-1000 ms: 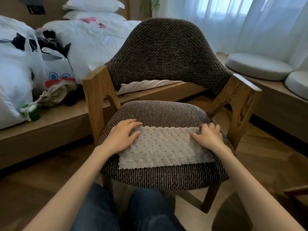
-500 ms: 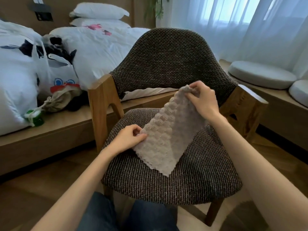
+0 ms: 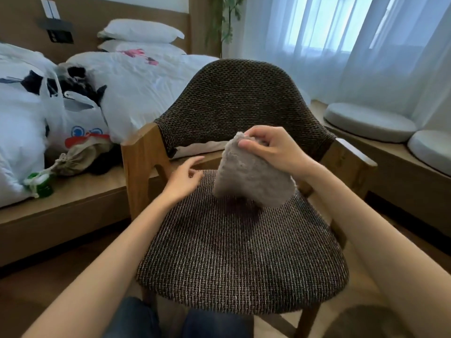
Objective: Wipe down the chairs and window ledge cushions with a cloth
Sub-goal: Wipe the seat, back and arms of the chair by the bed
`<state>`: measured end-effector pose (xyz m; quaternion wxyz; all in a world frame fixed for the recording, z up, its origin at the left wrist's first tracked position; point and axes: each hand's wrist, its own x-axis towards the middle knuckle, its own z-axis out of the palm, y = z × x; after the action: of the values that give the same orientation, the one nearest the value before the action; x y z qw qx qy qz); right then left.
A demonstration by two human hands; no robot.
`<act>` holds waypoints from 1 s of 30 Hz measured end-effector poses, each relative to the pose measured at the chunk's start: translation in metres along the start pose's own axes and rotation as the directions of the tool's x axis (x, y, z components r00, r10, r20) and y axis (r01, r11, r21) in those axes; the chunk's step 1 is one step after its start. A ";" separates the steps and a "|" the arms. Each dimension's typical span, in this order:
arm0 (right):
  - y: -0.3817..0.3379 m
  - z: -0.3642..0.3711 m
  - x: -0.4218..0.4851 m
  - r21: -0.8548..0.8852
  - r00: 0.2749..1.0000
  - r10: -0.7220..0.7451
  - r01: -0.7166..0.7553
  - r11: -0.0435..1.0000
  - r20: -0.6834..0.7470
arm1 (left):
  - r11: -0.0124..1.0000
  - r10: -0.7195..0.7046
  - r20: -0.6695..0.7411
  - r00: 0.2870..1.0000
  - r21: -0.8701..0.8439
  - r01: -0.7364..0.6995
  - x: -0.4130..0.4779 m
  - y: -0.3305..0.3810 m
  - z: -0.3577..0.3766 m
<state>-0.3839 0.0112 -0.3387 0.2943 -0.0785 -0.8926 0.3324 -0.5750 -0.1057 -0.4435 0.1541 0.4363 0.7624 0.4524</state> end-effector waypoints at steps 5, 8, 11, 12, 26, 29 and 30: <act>0.035 0.039 -0.021 0.048 0.888 0.242 -0.282 0.958 0.392 | 0.996 -0.028 0.124 0.992 0.089 0.017 -0.029 -0.029 0.006; 0.059 0.051 -0.018 -0.001 0.850 0.322 -0.353 0.935 0.416 | 0.993 -0.026 0.199 0.980 0.117 0.003 -0.040 -0.035 0.009; 0.085 0.061 -0.011 -0.148 0.911 0.279 -0.243 0.959 0.305 | 0.992 -0.049 0.189 0.981 0.123 0.026 -0.045 -0.037 0.012; 0.093 0.066 -0.010 -0.206 0.928 0.255 -0.202 0.957 0.273 | 0.992 -0.051 0.176 0.983 0.124 0.029 -0.047 -0.037 0.014; 0.105 0.117 -0.081 -0.603 0.835 0.456 -0.199 0.773 0.309 | 0.843 0.044 0.022 0.999 0.536 -0.049 -0.059 -0.063 0.029; 0.107 0.123 -0.081 -0.673 0.903 0.367 -0.128 0.728 0.226 | 0.812 0.028 0.015 1.000 0.583 -0.031 -0.055 -0.066 0.031; 0.107 0.125 -0.079 -0.674 0.918 0.327 -0.097 0.732 0.223 | 0.803 0.017 0.014 1.000 0.596 -0.022 -0.053 -0.067 0.031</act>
<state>-0.3971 -0.0017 -0.5200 0.0561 -0.2225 -0.9724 0.0418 -0.5608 -0.1452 -0.5242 0.0076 0.4722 0.8607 0.1901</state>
